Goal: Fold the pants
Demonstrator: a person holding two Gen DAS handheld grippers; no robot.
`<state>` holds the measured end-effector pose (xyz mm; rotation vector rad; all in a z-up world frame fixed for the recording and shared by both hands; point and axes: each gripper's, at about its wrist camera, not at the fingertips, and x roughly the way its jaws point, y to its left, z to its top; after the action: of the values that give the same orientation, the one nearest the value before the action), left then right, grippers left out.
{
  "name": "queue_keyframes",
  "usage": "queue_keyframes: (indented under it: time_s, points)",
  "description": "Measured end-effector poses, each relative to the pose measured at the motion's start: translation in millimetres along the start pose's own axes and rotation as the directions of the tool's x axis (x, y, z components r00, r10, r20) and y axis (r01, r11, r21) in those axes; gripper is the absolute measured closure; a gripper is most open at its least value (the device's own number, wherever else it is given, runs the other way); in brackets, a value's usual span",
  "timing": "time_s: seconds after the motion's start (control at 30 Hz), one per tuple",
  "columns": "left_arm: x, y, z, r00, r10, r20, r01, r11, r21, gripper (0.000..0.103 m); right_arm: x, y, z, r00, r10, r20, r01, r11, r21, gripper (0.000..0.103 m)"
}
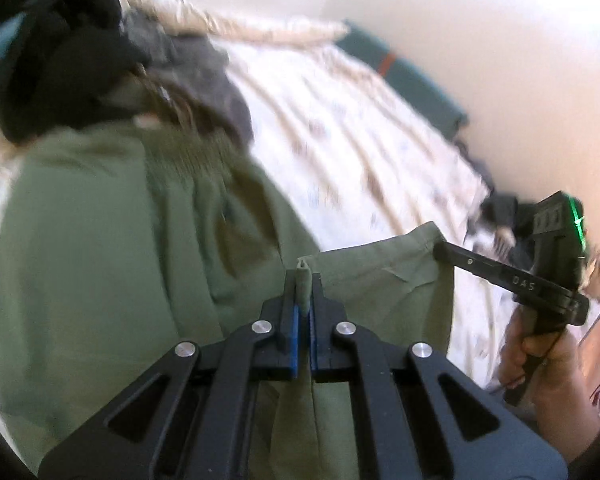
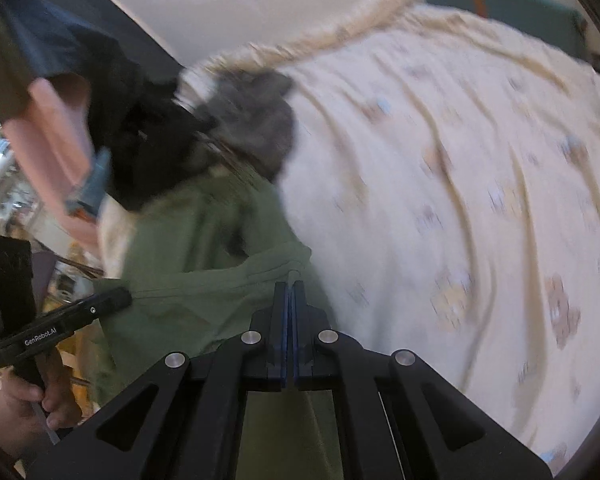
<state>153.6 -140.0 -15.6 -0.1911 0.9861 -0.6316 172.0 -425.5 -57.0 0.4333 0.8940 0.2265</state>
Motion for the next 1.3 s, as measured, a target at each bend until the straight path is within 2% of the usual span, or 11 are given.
queue_keyframes:
  time_s: [0.17, 0.3, 0.5, 0.57, 0.73, 0.77, 0.8, 0.83, 0.9, 1.0, 1.3]
  points:
    - [-17.3, 20.6, 56.5, 0.995, 0.073, 0.069, -0.073, 0.997, -0.005, 0.101, 16.1, 43.8, 75.1, 0.998, 0.049, 0.034, -0.045, 0.994, -0.101, 0.103]
    - [0.9, 54.2, 111.5, 0.980, 0.184, 0.079, -0.183, 0.983, -0.014, 0.101, 69.0, 74.4, 133.7, 0.999, 0.034, -0.014, -0.037, 0.979, -0.201, 0.103]
    - [88.2, 119.2, 156.7, 0.935, 0.354, 0.005, -0.354, 0.935, 0.016, 0.101, 187.4, 81.4, 174.6, 0.992, -0.071, -0.104, 0.042, 0.965, -0.257, 0.103]
    - [123.7, 140.4, 154.9, 0.946, 0.315, -0.080, -0.317, 0.948, -0.021, 0.101, 223.8, 75.8, 171.1, 0.984, -0.112, -0.139, 0.073, 0.964, -0.256, 0.103]
    - [154.1, 154.2, 134.5, 0.918, 0.374, -0.132, -0.379, 0.925, -0.016, 0.098, 260.0, 65.3, 152.2, 0.976, -0.154, -0.156, 0.118, 0.968, -0.220, 0.096]
    - [156.0, 156.7, 128.6, 0.914, 0.376, -0.154, -0.384, 0.923, -0.028, 0.086, 261.6, 63.1, 146.4, 0.974, -0.159, -0.160, 0.128, 0.974, -0.189, 0.094]
    - [154.6, 157.7, 122.5, 0.908, 0.379, -0.176, -0.392, 0.919, -0.041, 0.059, 261.1, 60.5, 141.4, 0.974, -0.155, -0.168, 0.129, 0.979, -0.158, 0.085]
    - [151.0, 157.2, 116.7, 0.908, 0.380, -0.174, -0.393, 0.918, -0.046, 0.046, 258.9, 58.1, 135.7, 0.974, -0.157, -0.166, 0.136, 0.982, -0.128, 0.075]
    - [137.4, 152.1, 105.5, 0.909, 0.391, -0.145, -0.400, 0.916, -0.038, 0.018, 241.8, 56.5, 116.0, 0.978, -0.179, -0.111, 0.172, 0.983, -0.067, 0.023]
    - [116.9, 145.0, 92.8, 0.911, 0.383, -0.151, -0.394, 0.918, -0.050, 0.013, 197.5, 65.8, 83.5, 0.983, -0.183, 0.012, 0.183, 0.981, -0.058, 0.019]
    - [31.2, 117.7, 38.6, 0.891, 0.445, -0.092, -0.454, 0.880, -0.136, 0.013, 92.9, 89.7, -12.9, 0.992, -0.123, -0.004, 0.123, 0.992, -0.030, 0.019]
